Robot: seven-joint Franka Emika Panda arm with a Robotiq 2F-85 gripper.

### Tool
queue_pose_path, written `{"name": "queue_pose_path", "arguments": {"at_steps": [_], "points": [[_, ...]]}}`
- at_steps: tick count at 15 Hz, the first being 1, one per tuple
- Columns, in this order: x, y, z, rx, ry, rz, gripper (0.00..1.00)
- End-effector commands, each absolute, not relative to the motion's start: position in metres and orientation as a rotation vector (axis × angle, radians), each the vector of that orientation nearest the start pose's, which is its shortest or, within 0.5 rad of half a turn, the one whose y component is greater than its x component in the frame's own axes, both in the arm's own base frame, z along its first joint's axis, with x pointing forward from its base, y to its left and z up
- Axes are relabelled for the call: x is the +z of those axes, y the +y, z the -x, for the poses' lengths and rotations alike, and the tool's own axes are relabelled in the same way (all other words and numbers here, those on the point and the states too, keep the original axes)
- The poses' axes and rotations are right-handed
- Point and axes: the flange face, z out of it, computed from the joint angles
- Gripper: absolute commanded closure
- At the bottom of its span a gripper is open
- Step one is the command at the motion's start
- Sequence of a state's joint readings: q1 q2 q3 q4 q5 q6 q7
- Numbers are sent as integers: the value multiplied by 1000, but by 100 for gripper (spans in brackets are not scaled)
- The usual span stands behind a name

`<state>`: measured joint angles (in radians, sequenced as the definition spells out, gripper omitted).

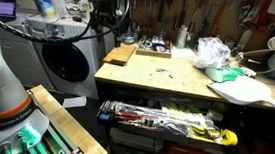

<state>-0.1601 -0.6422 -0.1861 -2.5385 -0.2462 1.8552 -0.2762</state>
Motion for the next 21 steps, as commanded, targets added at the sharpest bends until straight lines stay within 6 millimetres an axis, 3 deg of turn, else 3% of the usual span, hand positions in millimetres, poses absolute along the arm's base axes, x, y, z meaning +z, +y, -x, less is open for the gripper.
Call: {"name": "queue_pose_path", "arguments": {"at_steps": [1,9,13,18,21], "points": [[477,-141,-325,129,-71,3243,0],[477,-141,-325,130,-71,3243,0],[449,-191,-326,171,46,3105,0],[386,-263,-309,232,260,2929,0],[348,-301,-313,222,423,2873,0]]}}
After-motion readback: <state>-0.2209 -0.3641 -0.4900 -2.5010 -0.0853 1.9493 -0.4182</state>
